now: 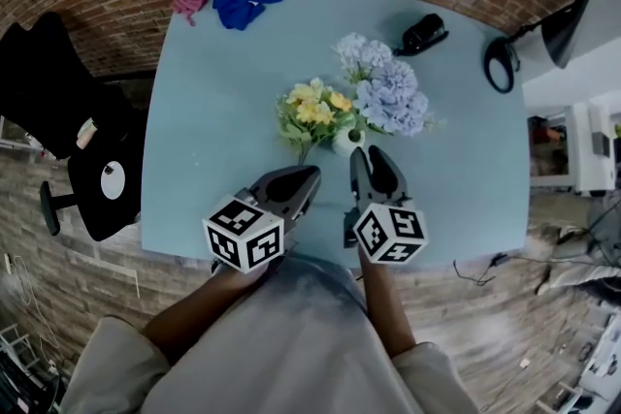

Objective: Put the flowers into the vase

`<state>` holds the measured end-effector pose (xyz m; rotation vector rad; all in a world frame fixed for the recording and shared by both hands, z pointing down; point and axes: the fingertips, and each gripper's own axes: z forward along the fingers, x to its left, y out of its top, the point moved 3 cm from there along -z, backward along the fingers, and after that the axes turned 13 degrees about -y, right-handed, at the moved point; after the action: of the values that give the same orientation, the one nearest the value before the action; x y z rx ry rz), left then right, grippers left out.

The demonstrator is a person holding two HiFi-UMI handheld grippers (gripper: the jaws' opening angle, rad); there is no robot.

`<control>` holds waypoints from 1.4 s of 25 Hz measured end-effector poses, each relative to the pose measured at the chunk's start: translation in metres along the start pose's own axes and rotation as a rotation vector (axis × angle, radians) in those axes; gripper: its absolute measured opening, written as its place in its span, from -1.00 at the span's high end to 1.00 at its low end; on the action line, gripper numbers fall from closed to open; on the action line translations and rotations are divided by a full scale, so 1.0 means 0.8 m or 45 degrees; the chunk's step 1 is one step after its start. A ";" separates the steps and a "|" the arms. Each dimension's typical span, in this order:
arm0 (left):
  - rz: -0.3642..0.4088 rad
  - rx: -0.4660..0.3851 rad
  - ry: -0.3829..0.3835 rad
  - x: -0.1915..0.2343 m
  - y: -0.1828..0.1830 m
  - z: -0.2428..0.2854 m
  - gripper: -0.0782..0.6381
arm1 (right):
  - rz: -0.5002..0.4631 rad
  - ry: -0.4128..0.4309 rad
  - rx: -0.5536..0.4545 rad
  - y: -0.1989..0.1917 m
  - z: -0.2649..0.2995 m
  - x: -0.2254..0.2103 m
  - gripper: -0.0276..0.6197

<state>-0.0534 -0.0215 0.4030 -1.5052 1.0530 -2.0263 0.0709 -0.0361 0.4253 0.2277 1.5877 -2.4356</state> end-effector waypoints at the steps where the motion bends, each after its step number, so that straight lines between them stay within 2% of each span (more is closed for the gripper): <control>1: 0.005 -0.003 -0.001 -0.001 0.001 -0.001 0.73 | -0.001 0.005 -0.001 0.000 -0.003 0.001 0.55; 4: 0.021 -0.014 -0.006 -0.005 0.002 -0.003 0.73 | -0.024 0.003 -0.018 0.001 -0.013 0.002 0.75; 10: 0.051 -0.045 -0.011 -0.015 0.009 -0.012 0.73 | -0.061 0.064 -0.061 0.013 -0.034 0.021 0.83; 24: 0.128 -0.109 -0.031 -0.051 0.021 -0.031 0.73 | -0.135 0.138 -0.115 0.029 -0.109 0.053 0.84; 31: 0.139 -0.116 -0.018 -0.060 0.020 -0.035 0.73 | -0.154 0.144 -0.117 0.030 -0.130 0.060 0.84; 35: 0.148 -0.105 -0.054 -0.068 0.019 -0.035 0.73 | -0.166 0.129 -0.117 0.029 -0.138 0.062 0.84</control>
<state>-0.0628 0.0159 0.3536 -1.4845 1.1916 -1.8848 0.0301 0.0506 0.3479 0.2420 1.8066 -2.4749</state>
